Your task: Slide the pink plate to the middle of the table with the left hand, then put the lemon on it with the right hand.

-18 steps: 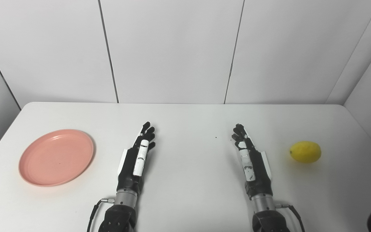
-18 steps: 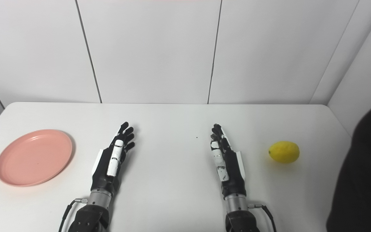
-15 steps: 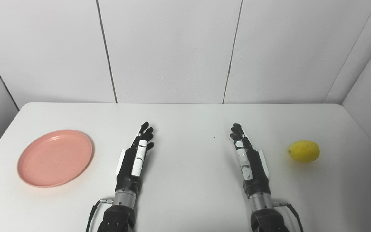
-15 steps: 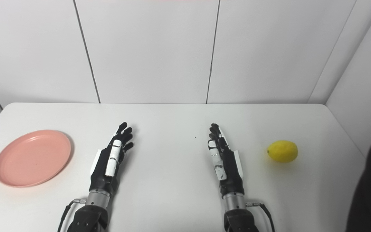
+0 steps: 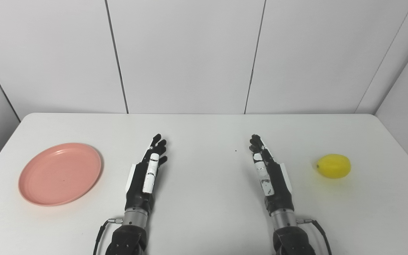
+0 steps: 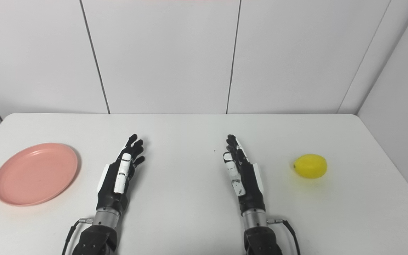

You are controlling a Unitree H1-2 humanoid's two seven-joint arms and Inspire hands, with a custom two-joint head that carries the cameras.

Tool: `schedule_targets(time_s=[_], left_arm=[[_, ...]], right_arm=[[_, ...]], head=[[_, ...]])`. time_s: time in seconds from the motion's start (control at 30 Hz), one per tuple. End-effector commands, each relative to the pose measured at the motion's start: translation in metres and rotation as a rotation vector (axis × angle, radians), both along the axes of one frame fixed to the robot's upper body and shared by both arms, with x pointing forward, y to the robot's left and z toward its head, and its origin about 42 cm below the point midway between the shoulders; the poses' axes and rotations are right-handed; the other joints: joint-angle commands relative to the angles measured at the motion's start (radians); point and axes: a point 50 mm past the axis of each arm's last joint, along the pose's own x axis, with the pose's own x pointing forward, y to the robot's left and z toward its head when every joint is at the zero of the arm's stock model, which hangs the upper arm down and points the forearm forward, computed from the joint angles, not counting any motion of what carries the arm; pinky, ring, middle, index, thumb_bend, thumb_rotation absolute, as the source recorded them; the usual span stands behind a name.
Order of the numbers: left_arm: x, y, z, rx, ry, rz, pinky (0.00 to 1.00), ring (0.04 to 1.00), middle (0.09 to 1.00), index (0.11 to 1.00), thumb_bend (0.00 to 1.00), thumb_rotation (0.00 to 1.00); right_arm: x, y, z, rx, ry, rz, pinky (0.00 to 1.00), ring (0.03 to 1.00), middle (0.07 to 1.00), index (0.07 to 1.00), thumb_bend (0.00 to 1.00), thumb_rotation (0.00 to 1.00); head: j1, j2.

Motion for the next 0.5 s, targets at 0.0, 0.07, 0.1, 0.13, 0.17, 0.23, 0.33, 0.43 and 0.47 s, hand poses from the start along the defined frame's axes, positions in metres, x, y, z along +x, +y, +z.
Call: schedule_targets(time_s=[0.0, 0.07, 0.1, 0.13, 0.17, 0.23, 0.33, 0.43, 0.47], left_arm=[[-0.0106, 0.0149, -0.0219, 0.029, 0.058, 0.021, 0.9, 0.939, 0.931, 0.924, 0.54, 1.0], [-0.0105, 0.0152, -0.0221, 0.022, 0.05, 0.016, 0.91, 0.94, 0.933, 0.926, 0.54, 1.0], [-0.0105, 0.0154, -0.0222, 0.024, 0.047, 0.015, 0.91, 0.94, 0.933, 0.926, 0.53, 1.0], [-0.0104, 0.0155, -0.0223, 0.02, 0.045, 0.014, 0.9, 0.939, 0.933, 0.927, 0.53, 1.0], [-0.0104, 0.0156, -0.0224, 0.017, 0.046, 0.012, 0.9, 0.94, 0.935, 0.93, 0.52, 1.0], [-0.0104, 0.0157, -0.0226, 0.009, 0.046, 0.016, 0.9, 0.936, 0.93, 0.926, 0.52, 1.0], [-0.0103, 0.0159, -0.0225, 0.015, 0.048, 0.019, 0.9, 0.931, 0.925, 0.922, 0.53, 1.0], [-0.01, 0.0165, -0.0222, 0.018, 0.048, 0.019, 0.9, 0.933, 0.926, 0.924, 0.54, 1.0], [-0.0098, 0.0165, -0.0223, 0.016, 0.049, 0.018, 0.9, 0.935, 0.93, 0.927, 0.53, 1.0]], right_arm=[[0.0044, 0.005, 0.0111, 0.007, -0.068, -0.001, 0.97, 0.927, 0.925, 0.916, 0.7, 1.0], [0.004, 0.0056, 0.0116, 0.004, -0.067, -0.003, 0.96, 0.926, 0.924, 0.914, 0.7, 1.0], [0.0038, 0.0057, 0.0114, 0.001, -0.067, -0.004, 0.96, 0.925, 0.923, 0.913, 0.7, 1.0], [0.0035, 0.0057, 0.011, 0.002, -0.067, -0.005, 0.97, 0.925, 0.923, 0.913, 0.7, 1.0], [0.0034, 0.0056, 0.0106, 0.003, -0.067, -0.003, 0.97, 0.928, 0.924, 0.914, 0.7, 1.0], [0.0035, 0.0056, 0.0102, 0.006, -0.067, -0.004, 0.97, 0.931, 0.926, 0.916, 0.7, 1.0], [0.0028, 0.0057, 0.01, 0.01, -0.066, -0.007, 0.98, 0.934, 0.928, 0.918, 0.69, 1.0], [0.0024, 0.0062, 0.0099, 0.006, -0.057, 0.008, 1.0, 0.946, 0.938, 0.928, 0.7, 1.0], [0.0024, 0.0062, 0.01, 0.003, -0.056, 0.015, 1.0, 0.957, 0.95, 0.941, 0.69, 1.0]], head=[[0.001, 0.001], [0.003, 0.002], [0.002, 0.002], [0.002, 0.002], [0.002, 0.002], [0.002, 0.002], [0.002, 0.002], [0.002, 0.003], [0.002, 0.003]])
